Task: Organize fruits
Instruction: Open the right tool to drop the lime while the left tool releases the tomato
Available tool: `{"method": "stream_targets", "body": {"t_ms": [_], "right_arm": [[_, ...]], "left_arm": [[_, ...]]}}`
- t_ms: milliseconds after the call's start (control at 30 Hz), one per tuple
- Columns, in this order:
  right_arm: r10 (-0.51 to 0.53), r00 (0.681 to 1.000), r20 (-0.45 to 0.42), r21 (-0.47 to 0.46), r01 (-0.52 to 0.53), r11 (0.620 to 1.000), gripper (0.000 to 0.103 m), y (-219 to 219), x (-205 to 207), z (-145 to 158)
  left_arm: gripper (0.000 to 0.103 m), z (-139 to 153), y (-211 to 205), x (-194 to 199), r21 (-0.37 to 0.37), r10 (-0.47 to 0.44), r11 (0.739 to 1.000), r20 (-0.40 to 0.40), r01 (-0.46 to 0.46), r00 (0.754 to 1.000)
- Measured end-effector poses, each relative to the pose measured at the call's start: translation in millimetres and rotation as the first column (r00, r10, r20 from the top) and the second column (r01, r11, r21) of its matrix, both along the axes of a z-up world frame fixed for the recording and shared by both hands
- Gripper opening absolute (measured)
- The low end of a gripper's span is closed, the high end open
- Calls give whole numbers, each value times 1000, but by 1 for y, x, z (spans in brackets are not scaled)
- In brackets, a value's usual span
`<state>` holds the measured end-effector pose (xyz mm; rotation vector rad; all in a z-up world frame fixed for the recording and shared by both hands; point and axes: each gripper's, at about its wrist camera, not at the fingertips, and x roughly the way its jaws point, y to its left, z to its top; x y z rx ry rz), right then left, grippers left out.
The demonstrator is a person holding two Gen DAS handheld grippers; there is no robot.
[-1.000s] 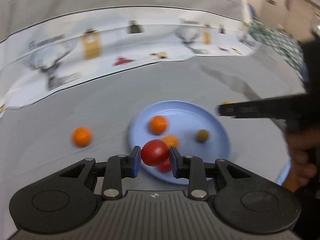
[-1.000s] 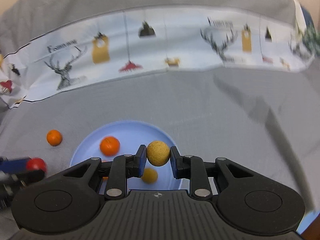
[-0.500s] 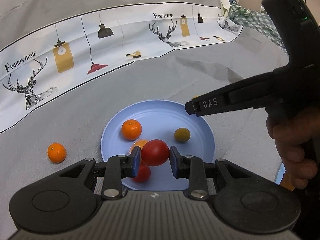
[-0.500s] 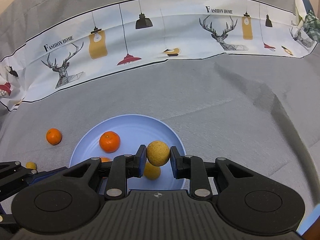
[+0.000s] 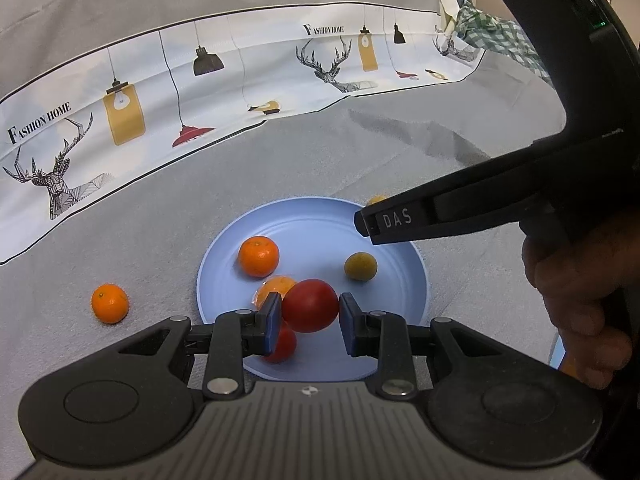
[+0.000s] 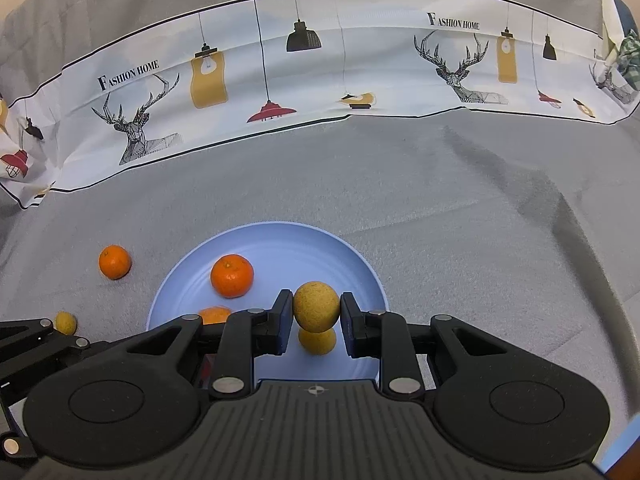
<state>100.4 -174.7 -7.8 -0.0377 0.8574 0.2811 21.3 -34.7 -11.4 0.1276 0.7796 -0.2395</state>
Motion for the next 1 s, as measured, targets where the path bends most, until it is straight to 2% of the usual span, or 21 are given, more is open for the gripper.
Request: {"method": "stream_targets", "body": {"t_ms": [833,900,967,1000], "right_arm": [[4,1000,-2,-8,-4,1000,27,1,0,-2],[-2,1000,-1,-4,2,1000,30,1,0,-2],[-10,1000,3,-8,10,1000,42,0,0,-2],[-12,1000,5,-10,12,1000,43,-1,0,-2]], "left_arm": [[36,2,-3,-1,-3,-5,1000,6,5,1000],[36,3,-2,-1,-5,-6,1000,10,6,1000],[36,3,-2,-1,-2,-2,1000,10,2,1000],[36,4,-1,-1,-3,0,1000,11,0,1000]]}}
